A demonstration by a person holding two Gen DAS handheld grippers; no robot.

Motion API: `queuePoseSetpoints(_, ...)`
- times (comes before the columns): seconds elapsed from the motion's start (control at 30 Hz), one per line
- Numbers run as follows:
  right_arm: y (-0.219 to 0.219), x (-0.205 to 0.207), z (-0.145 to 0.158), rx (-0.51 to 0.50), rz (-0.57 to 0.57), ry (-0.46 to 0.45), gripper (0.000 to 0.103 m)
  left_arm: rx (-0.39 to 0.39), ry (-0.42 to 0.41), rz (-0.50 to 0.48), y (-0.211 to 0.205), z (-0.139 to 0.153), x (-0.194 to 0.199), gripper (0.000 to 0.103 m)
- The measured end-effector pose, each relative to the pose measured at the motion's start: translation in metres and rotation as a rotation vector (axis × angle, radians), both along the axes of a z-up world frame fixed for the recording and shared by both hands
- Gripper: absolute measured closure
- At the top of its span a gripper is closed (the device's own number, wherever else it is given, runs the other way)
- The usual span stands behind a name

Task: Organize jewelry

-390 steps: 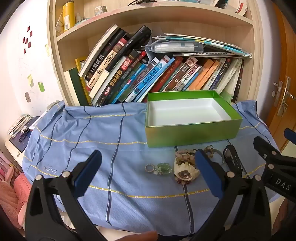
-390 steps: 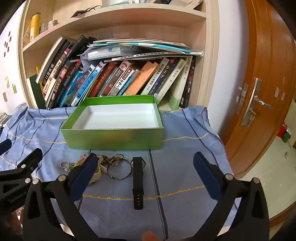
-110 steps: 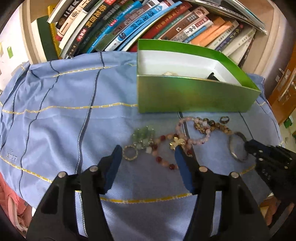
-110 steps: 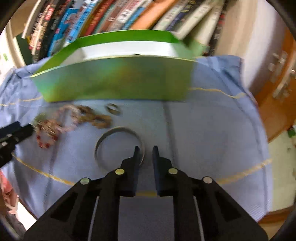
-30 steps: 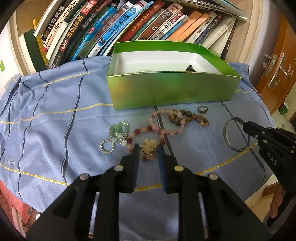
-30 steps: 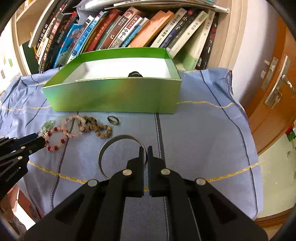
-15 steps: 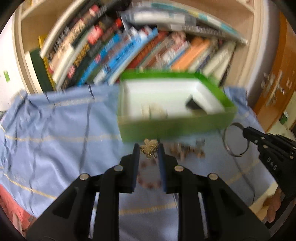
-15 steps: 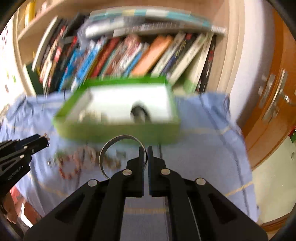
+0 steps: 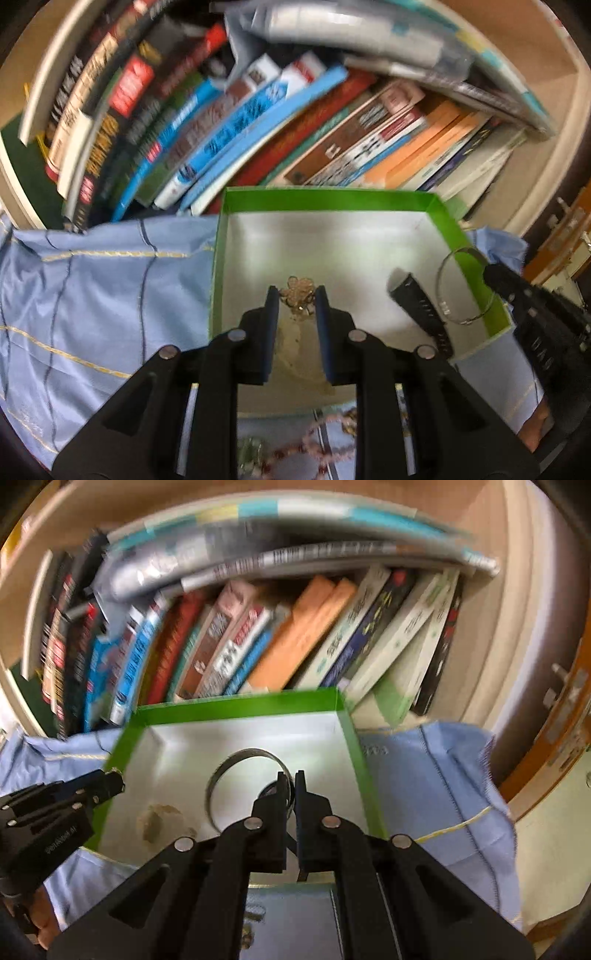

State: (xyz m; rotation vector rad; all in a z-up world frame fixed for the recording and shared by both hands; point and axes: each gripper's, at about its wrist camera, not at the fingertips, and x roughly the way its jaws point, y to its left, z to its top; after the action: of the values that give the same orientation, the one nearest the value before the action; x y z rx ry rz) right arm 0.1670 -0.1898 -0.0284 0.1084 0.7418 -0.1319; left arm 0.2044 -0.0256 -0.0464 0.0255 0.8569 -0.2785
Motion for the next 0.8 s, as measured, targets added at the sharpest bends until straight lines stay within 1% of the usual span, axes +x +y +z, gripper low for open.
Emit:
queuePoseSetpoints(0.03,0.0,0.003,-0.003,-0.003,-0.003,0.005,0.097,-0.01,0.01,0.002,0.0,-0.005,0.005,0.077)
queuePoseSetpoints(0.07,0.0,0.003,-0.005,-0.008,-0.01,0.009,0.092,-0.011,0.016,0.006,0.002,-0.008,0.006,0.071)
queuePoseSetpoints(0.1,-0.001,0.001,-0.005,-0.009,-0.014,0.009,0.08,-0.007,0.021,0.016,0.004,-0.009,0.006,0.06)
queuePoseSetpoints(0.13,-0.003,-0.003,-0.003,-0.002,-0.01,0.004,0.071,-0.007,0.017,0.022,0.007,-0.008,0.003,0.055)
queuePoseSetpoints(0.17,-0.004,-0.01,0.001,0.006,-0.004,-0.012,0.055,-0.006,0.008,0.025,0.011,-0.007,-0.002,0.055)
queuePoseSetpoints(0.2,-0.006,-0.021,0.006,0.006,0.0,-0.036,0.053,0.002,-0.004,0.036,0.016,-0.003,-0.009,0.055)
queuePoseSetpoints(0.27,-0.009,-0.045,0.012,0.004,0.007,-0.056,0.053,0.015,-0.022,0.075,0.032,0.002,-0.03,0.055)
queuePoseSetpoints(0.33,-0.015,-0.076,0.012,0.041,0.043,-0.058,0.053,0.013,-0.047,0.087,0.048,0.004,-0.058,0.054)
queuePoseSetpoints(0.4,-0.016,-0.099,0.004,0.068,0.074,-0.043,0.053,0.037,-0.07,0.111,0.061,0.002,-0.079,0.053)
queuePoseSetpoints(0.43,-0.015,-0.107,-0.001,0.069,0.085,-0.032,0.053,0.057,-0.074,0.118,0.066,-0.005,-0.092,0.053)
queuePoseSetpoints(0.47,-0.01,-0.113,-0.01,0.063,0.103,-0.005,0.053,0.065,-0.065,0.12,0.07,-0.009,-0.097,0.053)
queuePoseSetpoints(0.53,0.003,-0.111,-0.033,0.042,0.154,0.053,0.053,0.076,-0.036,0.117,0.073,-0.02,-0.104,0.053)
queuePoseSetpoints(0.6,0.016,-0.105,-0.051,0.036,0.185,0.11,0.066,0.088,-0.01,0.108,0.073,-0.03,-0.108,0.053)
queuePoseSetpoints(0.63,0.025,-0.101,-0.059,0.046,0.218,0.139,0.067,0.093,-0.002,0.106,0.074,-0.033,-0.109,0.053)
queuePoseSetpoints(0.67,0.033,-0.099,-0.064,0.05,0.247,0.149,0.067,0.093,0.005,0.103,0.076,-0.035,-0.111,0.053)
queuePoseSetpoints(0.77,0.054,-0.09,-0.072,0.011,0.281,0.17,0.067,0.09,0.014,0.091,0.079,-0.037,-0.114,0.053)
queuePoseSetpoints(0.8,0.06,-0.085,-0.076,0.001,0.29,0.184,0.069,0.089,0.017,0.089,0.079,-0.038,-0.114,0.053)
